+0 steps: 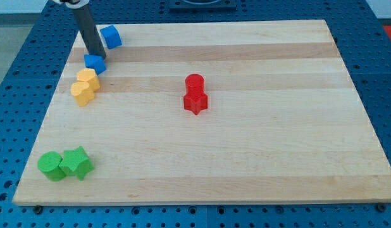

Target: Move the blue cube towards the top of the blue triangle

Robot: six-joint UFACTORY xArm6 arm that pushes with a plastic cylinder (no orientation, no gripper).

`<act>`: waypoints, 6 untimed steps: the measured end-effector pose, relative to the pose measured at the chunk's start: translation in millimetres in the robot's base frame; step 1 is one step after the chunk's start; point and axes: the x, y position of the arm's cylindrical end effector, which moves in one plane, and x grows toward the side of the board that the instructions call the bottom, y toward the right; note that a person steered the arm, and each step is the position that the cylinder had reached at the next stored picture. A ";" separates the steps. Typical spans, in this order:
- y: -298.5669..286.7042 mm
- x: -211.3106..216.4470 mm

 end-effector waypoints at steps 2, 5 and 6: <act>16.4 -11.6; 59.9 -85.2; 36.2 -92.8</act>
